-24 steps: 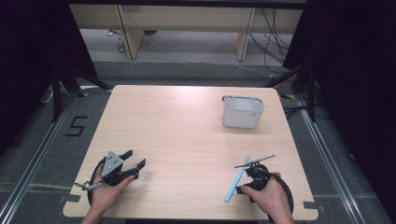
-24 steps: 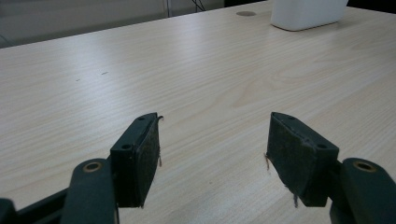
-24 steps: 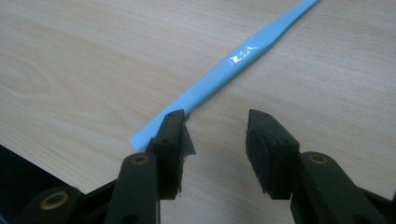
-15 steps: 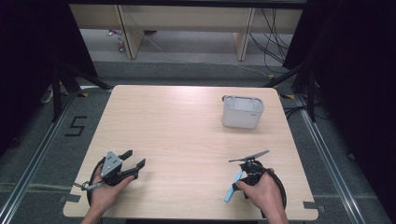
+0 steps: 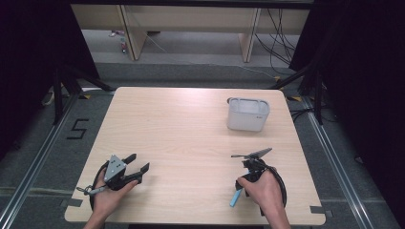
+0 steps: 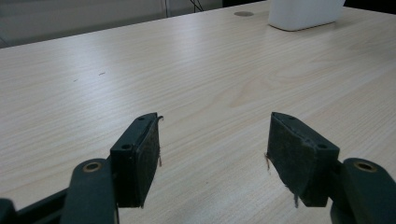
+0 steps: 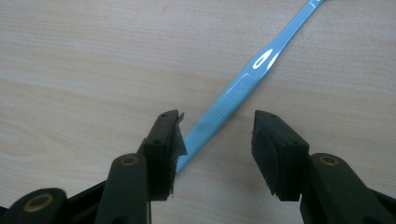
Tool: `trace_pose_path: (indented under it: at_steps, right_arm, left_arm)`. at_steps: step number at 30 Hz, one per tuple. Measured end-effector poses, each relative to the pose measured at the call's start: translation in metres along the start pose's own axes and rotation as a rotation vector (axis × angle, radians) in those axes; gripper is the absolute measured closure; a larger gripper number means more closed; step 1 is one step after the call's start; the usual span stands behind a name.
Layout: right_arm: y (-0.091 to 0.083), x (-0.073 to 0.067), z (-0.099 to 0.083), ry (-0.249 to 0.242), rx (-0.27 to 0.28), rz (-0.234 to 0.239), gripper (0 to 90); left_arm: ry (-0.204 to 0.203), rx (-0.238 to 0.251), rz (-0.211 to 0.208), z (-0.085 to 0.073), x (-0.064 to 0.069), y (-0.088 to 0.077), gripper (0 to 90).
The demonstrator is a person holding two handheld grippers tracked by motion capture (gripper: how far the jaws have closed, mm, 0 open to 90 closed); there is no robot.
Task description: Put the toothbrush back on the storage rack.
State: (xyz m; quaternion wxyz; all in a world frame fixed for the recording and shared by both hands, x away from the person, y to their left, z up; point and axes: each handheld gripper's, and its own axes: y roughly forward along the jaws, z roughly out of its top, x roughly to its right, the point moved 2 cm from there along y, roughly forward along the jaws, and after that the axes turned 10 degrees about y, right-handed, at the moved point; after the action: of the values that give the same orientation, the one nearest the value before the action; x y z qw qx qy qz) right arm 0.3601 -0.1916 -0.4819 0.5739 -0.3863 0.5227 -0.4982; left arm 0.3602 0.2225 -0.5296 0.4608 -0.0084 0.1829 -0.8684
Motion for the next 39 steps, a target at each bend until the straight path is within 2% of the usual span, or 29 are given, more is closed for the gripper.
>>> trace_pose_path:
  at_steps: [1, 4, 5, 6, 7, 9, 10, 12, 13, 14, 15, 17, 20, 24, 25, 26, 27, 28, 30, 31, 33, 34, 35, 36, 37, 39]
  right_arm:
    - [-0.002, -0.005, 0.000, 0.066, -0.022, -0.011, 52.1]
    - [-0.002, -0.003, 0.002, 0.074, -0.039, -0.005, 52.0]
    - [-0.002, -0.006, 0.002, 0.107, -0.048, 0.001, 51.9]
    - [-0.001, -0.006, 0.003, 0.105, -0.040, -0.015, 52.0]
    - [-0.001, -0.009, 0.003, 0.149, -0.053, -0.016, 52.3]
    - [-0.001, -0.008, 0.003, 0.131, -0.041, -0.023, 52.6]
    - [0.000, -0.007, 0.004, 0.129, -0.040, -0.009, 52.7]
    - [-0.001, -0.008, 0.004, 0.126, -0.054, -0.023, 52.9]
    - [0.001, -0.008, 0.004, 0.129, -0.045, -0.049, 52.8]
    - [0.001, -0.011, 0.003, 0.158, -0.034, -0.043, 52.9]
    - [0.000, -0.012, 0.004, 0.154, -0.046, -0.059, 53.0]
    - [0.000, -0.012, 0.004, 0.146, -0.040, -0.048, 52.9]
    - [0.003, -0.013, 0.005, 0.134, -0.042, -0.088, 52.7]
    - [0.004, -0.015, 0.004, 0.137, -0.044, -0.090, 52.6]
    - [0.006, -0.015, 0.005, 0.142, -0.043, -0.100, 52.6]
    - [0.005, -0.018, 0.005, 0.176, -0.046, -0.108, 52.6]
    - [0.005, -0.019, 0.005, 0.186, -0.044, -0.115, 52.6]
    - [0.004, -0.017, 0.006, 0.145, -0.037, -0.117, 52.5]
    - [0.004, -0.017, 0.007, 0.142, -0.047, -0.116, 52.6]
    - [0.005, -0.019, 0.008, 0.166, -0.055, -0.129, 52.7]
    - [0.006, -0.019, 0.009, 0.166, -0.052, -0.141, 52.9]
    - [0.006, -0.018, 0.008, 0.122, -0.059, -0.133, 53.1]
    - [0.006, -0.020, 0.009, 0.144, -0.065, -0.128, 53.2]
    - [0.008, -0.022, 0.010, 0.176, -0.074, -0.144, 53.5]
    - [0.010, -0.022, 0.011, 0.180, -0.072, -0.153, 53.8]
    - [0.011, -0.019, 0.010, 0.121, -0.079, -0.153, 54.1]
  left_arm:
    - [-0.001, 0.000, 0.000, 0.000, 0.000, 0.000, 33.9]
    - [0.000, -0.010, 0.002, 0.000, 0.000, -0.001, 33.9]
    - [0.000, -0.010, 0.002, 0.000, 0.000, -0.001, 33.9]
    - [0.001, -0.009, 0.003, 0.000, 0.000, -0.001, 33.9]
    - [-0.001, -0.009, 0.003, 0.000, 0.000, -0.001, 33.9]
    - [0.000, -0.009, 0.003, 0.000, 0.000, -0.001, 34.0]
    - [0.000, -0.009, 0.004, 0.000, 0.000, -0.001, 33.9]
    - [0.001, -0.011, 0.004, 0.000, 0.000, -0.001, 33.9]
    - [0.003, -0.011, 0.004, 0.000, 0.000, -0.001, 34.0]
    - [0.004, -0.010, 0.003, 0.000, 0.000, -0.001, 33.9]
    - [0.004, -0.007, 0.002, 0.000, 0.000, -0.001, 34.0]
    - [0.001, -0.002, 0.001, 0.000, 0.000, 0.000, 34.0]
    - [0.005, -0.009, 0.004, 0.000, 0.000, -0.001, 34.0]
    - [0.004, -0.009, 0.002, 0.000, 0.000, -0.001, 34.0]
    - [0.006, -0.009, 0.001, 0.000, 0.000, -0.001, 34.0]
    - [0.006, -0.010, 0.002, 0.000, 0.001, -0.001, 34.0]
    - [0.007, -0.005, 0.000, 0.000, 0.001, -0.001, 34.0]
    - [0.006, -0.002, 0.000, 0.000, 0.001, 0.000, 34.0]
    - [0.009, -0.001, 0.001, 0.000, 0.001, 0.000, 34.0]
    - [0.011, 0.000, 0.000, 0.000, 0.001, 0.000, 34.0]
    - [0.010, 0.000, -0.001, 0.000, 0.001, 0.000, 34.1]
    - [0.008, 0.000, 0.000, 0.000, 0.001, 0.000, 34.1]
    - [0.008, -0.002, -0.001, 0.000, 0.001, -0.001, 34.0]
    - [0.008, -0.005, 0.000, 0.000, 0.001, -0.001, 34.0]
    - [0.009, -0.008, 0.001, 0.000, 0.001, -0.001, 34.0]
    - [0.009, -0.008, 0.000, 0.000, 0.001, -0.001, 34.0]
